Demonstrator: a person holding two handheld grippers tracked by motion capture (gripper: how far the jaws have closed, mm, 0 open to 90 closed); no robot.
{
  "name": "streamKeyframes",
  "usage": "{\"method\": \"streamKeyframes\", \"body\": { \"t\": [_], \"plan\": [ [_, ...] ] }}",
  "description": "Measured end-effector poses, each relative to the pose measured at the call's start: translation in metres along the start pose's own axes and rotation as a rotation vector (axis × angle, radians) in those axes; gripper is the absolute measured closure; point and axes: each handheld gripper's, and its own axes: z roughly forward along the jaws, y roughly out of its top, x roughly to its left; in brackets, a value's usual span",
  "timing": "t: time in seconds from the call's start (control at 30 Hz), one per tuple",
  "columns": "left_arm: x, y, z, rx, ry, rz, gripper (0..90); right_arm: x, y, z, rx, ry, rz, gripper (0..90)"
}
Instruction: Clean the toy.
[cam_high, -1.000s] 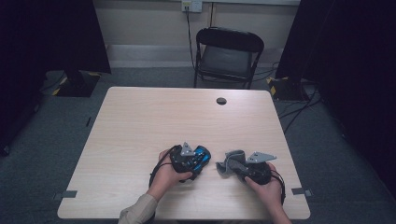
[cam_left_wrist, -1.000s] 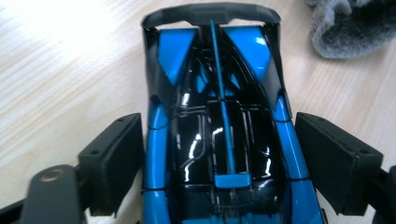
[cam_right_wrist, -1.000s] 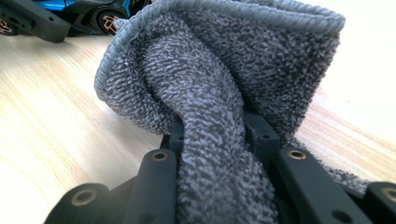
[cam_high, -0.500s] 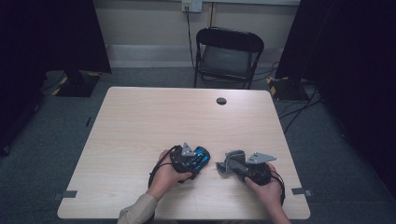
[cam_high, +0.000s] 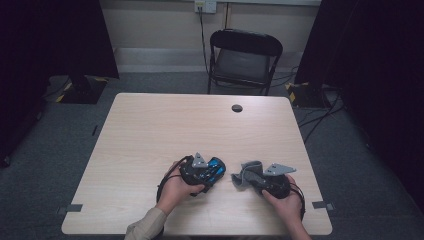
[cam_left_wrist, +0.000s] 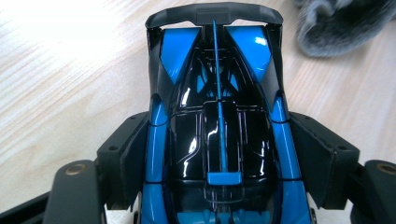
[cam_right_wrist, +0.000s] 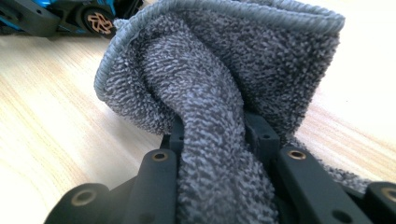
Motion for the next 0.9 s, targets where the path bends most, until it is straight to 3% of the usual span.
{"method": "streamKeyframes", "body": {
  "t": [0.43, 0.67, 0.83, 0.9],
  "plan": [
    [0.002, 0.004, -0.012, -0.032, -0.025, 0.016, 27.7, -0.002, 0.000, 0.000, -0.004, 0.008, 0.021, 69.5],
    [0.002, 0.008, -0.020, -0.067, -0.039, 0.021, 27.7, -0.004, 0.001, -0.001, -0.019, 0.017, 0.071, 70.8],
    [-0.003, 0.012, -0.024, -0.091, -0.059, 0.040, 27.6, -0.004, 0.011, -0.004, -0.046, 0.018, 0.098, 71.9],
    [-0.006, 0.016, -0.026, -0.106, -0.080, 0.047, 27.6, -0.006, 0.025, -0.005, -0.076, 0.003, 0.121, 72.0]
  ]
}}
